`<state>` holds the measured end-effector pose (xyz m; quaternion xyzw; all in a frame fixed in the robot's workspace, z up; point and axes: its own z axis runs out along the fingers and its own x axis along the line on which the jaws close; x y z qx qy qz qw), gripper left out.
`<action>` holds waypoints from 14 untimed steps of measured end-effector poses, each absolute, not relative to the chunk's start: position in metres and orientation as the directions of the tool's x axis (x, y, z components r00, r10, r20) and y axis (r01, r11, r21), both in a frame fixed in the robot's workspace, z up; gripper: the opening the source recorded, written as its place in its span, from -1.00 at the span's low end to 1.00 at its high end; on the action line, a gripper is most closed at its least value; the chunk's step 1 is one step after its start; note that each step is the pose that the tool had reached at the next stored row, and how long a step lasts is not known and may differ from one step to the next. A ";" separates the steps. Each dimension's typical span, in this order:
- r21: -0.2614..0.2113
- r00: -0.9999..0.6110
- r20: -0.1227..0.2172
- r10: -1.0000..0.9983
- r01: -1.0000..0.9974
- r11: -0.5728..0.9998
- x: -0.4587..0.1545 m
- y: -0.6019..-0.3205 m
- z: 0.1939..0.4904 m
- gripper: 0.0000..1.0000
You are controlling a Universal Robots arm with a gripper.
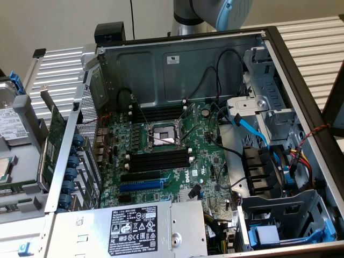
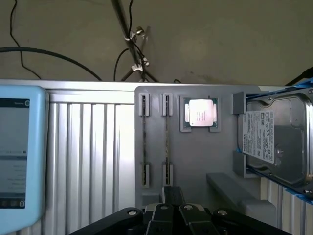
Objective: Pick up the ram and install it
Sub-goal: 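Pick up the ram and move it above insertion slot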
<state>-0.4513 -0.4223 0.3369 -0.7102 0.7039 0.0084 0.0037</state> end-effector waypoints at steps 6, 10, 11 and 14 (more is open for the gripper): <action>0.006 0.009 -0.017 -1.000 -1.000 -0.009 -0.451 -0.422 0.335 -0.79; 0.004 0.009 -0.017 -1.000 -1.000 -0.009 -0.451 -0.422 0.328 -0.79; 0.004 0.009 -0.017 -1.000 -1.000 -0.009 -0.451 -0.422 0.326 -0.79; 0.004 0.009 -0.017 -1.000 -1.000 -0.009 -0.452 -0.422 0.321 -0.79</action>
